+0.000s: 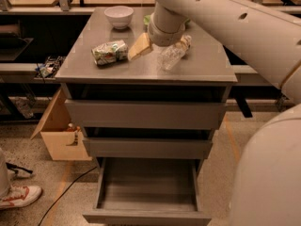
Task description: Place water bottle into bottom drawer
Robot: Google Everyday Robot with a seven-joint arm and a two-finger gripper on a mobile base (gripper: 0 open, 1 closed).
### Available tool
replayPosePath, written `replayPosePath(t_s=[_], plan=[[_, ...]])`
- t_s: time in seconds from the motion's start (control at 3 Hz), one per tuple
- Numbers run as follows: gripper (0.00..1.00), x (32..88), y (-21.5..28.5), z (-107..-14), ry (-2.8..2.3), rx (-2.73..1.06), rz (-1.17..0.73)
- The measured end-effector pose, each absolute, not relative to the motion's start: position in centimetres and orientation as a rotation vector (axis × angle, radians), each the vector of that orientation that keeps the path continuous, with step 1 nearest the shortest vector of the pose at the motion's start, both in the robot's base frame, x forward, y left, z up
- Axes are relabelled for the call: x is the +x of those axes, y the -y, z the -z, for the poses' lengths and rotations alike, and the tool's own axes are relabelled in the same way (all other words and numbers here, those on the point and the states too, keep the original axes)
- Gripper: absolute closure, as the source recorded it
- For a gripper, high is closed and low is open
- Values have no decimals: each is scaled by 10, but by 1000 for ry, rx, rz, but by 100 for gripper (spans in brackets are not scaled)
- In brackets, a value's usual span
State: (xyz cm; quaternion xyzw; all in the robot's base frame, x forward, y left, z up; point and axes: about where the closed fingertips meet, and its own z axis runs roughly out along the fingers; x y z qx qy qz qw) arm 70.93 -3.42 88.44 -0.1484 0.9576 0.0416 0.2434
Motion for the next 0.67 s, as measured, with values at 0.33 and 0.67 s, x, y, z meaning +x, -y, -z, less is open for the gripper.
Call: replayPosePath(t_s=[0.33, 0.67], plan=[[0, 722, 30, -882, -2602, -375, -67], [0, 736, 31, -875, -2601, -338, -35]])
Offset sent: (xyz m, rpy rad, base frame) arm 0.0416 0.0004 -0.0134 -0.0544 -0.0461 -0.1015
